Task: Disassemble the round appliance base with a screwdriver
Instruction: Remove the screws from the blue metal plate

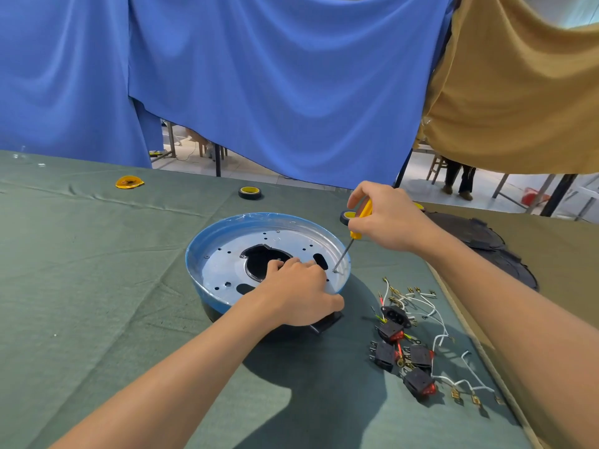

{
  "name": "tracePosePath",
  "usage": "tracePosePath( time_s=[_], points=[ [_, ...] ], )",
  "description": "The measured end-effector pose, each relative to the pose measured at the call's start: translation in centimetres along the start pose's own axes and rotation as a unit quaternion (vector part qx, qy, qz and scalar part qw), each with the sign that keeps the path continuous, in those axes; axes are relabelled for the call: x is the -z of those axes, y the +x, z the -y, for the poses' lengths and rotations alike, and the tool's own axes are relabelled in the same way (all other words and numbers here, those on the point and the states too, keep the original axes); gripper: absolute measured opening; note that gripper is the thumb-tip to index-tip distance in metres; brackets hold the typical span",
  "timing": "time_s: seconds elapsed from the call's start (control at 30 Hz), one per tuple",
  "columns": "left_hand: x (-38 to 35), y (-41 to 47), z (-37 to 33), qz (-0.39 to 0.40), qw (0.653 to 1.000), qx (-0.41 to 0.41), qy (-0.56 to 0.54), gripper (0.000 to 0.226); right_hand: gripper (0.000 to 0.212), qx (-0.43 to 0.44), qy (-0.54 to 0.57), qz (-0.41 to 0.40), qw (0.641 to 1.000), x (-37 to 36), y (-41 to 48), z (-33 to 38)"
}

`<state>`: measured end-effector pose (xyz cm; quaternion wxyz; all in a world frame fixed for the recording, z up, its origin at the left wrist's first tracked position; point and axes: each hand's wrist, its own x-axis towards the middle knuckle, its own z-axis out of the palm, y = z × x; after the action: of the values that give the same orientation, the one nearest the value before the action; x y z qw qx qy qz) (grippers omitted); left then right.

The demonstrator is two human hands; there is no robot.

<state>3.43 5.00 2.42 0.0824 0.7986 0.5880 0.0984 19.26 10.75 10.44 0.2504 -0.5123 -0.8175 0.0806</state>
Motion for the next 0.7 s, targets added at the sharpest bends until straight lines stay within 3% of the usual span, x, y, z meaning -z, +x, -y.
tracePosePath(
  time_s=[0.23, 0.43, 0.57, 0.7],
  points=[
    [0.0, 0.1, 0.2, 0.017, 1.0, -0.007, -0.003, 0.044, 0.022, 0.006, -0.02, 0.04, 0.999, 0.0, 0.8, 0.4],
    [0.0, 0.0, 0.3, 0.017, 1.0, -0.009, -0.01, 0.043, 0.015, 0.031, -0.137, 0.105, 0.985, 0.8, 1.9, 1.4],
    [0.1, -0.2, 0.3, 0.01, 1.0, -0.018, 0.008, 0.041, 0.052, 0.01, -0.254, 0.116, 0.96, 1.2, 2.9, 2.2],
    [0.0, -0.2, 0.5, 0.001, 0.999, -0.028, 0.025, 0.041, 0.043, 0.034, -0.281, 0.129, 0.95, 0.9, 3.1, 3.3]
  ],
)
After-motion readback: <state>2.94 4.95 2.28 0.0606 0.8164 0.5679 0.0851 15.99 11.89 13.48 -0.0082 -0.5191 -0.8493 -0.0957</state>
